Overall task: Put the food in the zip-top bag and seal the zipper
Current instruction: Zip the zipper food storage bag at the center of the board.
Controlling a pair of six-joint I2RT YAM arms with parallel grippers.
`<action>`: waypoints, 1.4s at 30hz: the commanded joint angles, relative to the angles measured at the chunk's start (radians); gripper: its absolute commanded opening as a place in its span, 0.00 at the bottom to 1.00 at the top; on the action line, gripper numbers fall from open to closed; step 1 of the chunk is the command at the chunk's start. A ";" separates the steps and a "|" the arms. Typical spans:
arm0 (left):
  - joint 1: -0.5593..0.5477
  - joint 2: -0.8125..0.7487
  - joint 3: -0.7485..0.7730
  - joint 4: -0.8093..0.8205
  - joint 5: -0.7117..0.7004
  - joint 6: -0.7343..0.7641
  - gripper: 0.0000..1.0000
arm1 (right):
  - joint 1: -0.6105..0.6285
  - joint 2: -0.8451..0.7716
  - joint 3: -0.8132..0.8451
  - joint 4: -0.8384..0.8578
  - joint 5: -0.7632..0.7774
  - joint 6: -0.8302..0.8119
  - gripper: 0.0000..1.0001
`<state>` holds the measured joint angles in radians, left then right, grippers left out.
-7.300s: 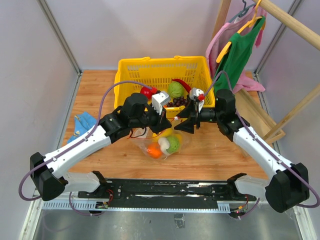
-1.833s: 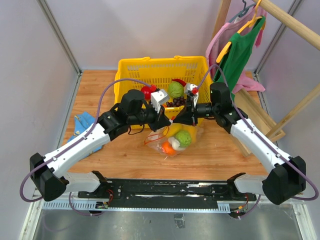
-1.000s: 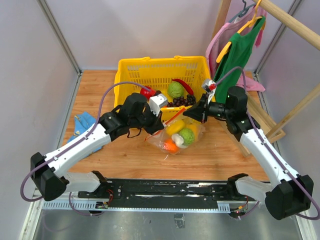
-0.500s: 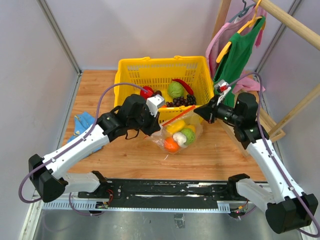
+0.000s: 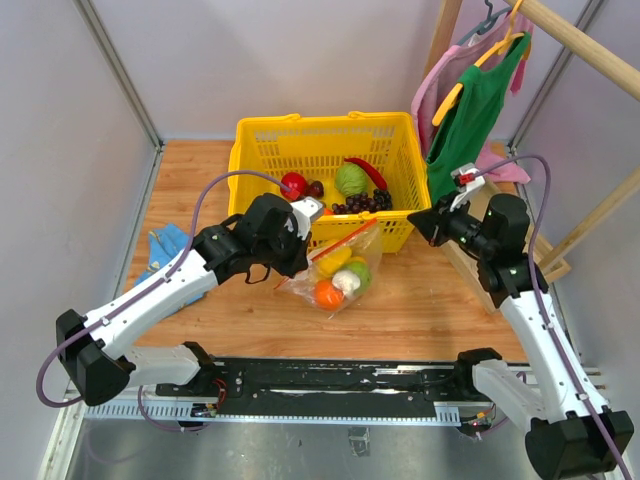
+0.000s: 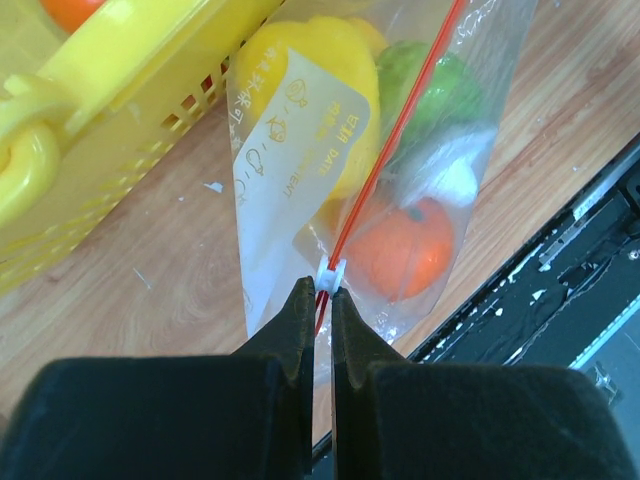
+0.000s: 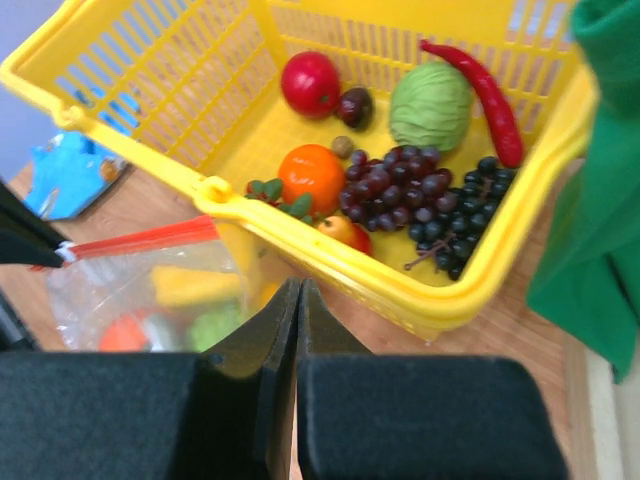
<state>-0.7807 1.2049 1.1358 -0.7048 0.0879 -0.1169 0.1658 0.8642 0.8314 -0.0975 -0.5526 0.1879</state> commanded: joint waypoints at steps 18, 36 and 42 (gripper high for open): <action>0.003 0.015 0.110 0.058 0.179 0.130 0.00 | 0.267 0.158 0.229 -0.196 -0.423 -0.509 0.67; 0.003 0.011 0.107 0.100 0.256 0.140 0.00 | 0.372 0.370 0.255 -0.306 -0.387 -0.708 0.48; 0.003 0.016 0.108 0.097 0.259 0.136 0.00 | 0.376 0.377 0.253 -0.324 -0.365 -0.716 0.25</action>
<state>-0.7807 1.2194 1.2064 -0.6506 0.3176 0.0158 0.5236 1.2419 1.0538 -0.3878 -0.9340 -0.4980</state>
